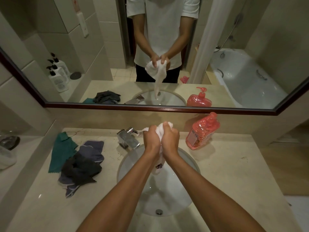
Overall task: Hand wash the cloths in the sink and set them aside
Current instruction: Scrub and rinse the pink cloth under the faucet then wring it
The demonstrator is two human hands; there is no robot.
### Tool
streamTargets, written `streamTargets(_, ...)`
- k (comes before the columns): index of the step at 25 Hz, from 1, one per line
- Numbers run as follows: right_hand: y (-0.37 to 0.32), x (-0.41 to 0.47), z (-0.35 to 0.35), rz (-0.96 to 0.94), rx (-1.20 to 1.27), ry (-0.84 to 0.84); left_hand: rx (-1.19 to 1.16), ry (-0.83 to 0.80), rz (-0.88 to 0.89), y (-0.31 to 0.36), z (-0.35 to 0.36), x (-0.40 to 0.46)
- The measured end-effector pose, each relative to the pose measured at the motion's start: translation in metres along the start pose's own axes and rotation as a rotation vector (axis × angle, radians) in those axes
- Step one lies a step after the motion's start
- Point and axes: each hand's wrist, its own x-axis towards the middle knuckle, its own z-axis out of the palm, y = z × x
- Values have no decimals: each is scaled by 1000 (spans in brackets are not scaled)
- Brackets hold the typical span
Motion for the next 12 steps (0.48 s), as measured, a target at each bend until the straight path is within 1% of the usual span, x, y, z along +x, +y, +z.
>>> streamTargets(3,-8,5,0,63,61,14,-5,-33,-10,2,2,-4)
streamTargets(6,9,-15,0,57,140,-60,-55,-18,-45,12,-2,2)
streamTargets(8,5,-9,-3,18,93,-46,-18,-13,-30,11,0,-3)
streamTargets(10,-7,6,-5,40,79,-4,62,-19,-5,2,3,-10)
streamTargets(12,-11,6,-4,71,104,-24,79,-24,3,1,2,-11)
